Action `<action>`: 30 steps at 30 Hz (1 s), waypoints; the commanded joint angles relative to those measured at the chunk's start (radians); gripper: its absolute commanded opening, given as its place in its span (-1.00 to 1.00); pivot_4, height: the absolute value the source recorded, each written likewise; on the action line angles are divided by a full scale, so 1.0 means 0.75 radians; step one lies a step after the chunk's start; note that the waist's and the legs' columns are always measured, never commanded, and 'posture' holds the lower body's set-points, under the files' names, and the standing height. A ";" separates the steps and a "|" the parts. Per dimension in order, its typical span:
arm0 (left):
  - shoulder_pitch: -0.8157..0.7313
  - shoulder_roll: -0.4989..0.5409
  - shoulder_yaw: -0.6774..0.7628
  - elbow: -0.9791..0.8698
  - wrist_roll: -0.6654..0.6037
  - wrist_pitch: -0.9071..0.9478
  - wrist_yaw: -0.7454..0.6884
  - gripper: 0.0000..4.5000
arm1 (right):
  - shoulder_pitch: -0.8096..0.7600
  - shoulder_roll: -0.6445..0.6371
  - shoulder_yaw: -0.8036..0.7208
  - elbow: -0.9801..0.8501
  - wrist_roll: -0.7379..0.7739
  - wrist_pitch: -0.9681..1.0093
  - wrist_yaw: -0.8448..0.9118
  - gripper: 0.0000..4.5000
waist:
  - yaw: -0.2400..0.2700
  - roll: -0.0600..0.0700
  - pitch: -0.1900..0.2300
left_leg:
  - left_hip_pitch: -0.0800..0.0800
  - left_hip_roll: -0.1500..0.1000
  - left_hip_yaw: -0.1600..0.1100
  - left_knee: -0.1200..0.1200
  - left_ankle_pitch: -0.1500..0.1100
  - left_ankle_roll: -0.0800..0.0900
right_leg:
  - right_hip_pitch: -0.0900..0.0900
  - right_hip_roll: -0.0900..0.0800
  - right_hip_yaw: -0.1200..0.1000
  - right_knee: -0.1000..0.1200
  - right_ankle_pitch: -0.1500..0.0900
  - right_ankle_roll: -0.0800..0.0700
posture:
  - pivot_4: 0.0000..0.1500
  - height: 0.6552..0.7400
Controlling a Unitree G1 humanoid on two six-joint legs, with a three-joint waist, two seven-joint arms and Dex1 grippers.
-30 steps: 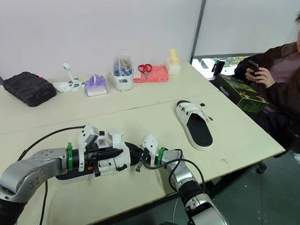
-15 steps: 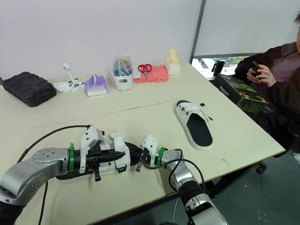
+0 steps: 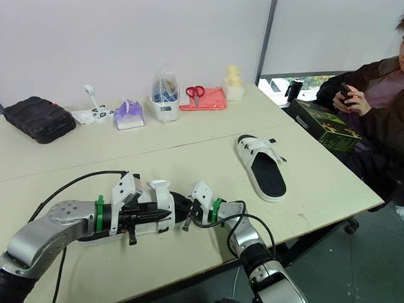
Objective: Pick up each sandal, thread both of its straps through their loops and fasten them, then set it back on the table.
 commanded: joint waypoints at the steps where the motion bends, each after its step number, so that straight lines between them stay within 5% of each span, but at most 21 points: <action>1: 0.050 0.012 0.144 -0.105 -0.125 0.092 0.049 0.42 | 0.134 -0.053 0.081 0.242 -0.149 0.167 -0.020 -1.00 | 0.000 0.000 0.000 | 0.000 0.000 0.000 0.000 0.000 0.000 | 0.000 0.000 0.000 0.000 0.000 0.000 | 1.00 1.00; 4: 0.129 0.044 0.218 -0.210 -0.228 0.161 0.054 0.98 | 0.147 -0.057 0.084 0.234 -0.149 0.167 -0.016 -1.00 | 0.000 0.000 0.000 | 0.000 0.000 0.000 0.000 0.000 0.000 | 0.000 0.000 0.000 0.000 0.000 0.000 | 1.00 1.00; 12: 0.530 0.196 0.264 -0.397 -0.174 0.124 0.025 0.98 | 0.219 -0.053 0.120 0.181 -0.154 0.182 0.020 -1.00 | 0.001 0.005 -0.003 | 0.002 0.000 0.000 -0.001 -0.002 0.001 | -0.004 -0.002 0.001 -0.001 0.000 0.000 | 1.00 1.00; 30: 0.350 0.072 -0.066 -0.184 0.040 -0.069 0.009 0.98 | 0.331 -0.087 0.145 0.007 -0.164 0.254 0.024 -1.00 | 0.007 0.006 -0.005 | -0.001 0.001 0.002 -0.002 -0.017 0.006 | -0.004 0.000 0.000 -0.004 -0.002 0.001 | 1.00 1.00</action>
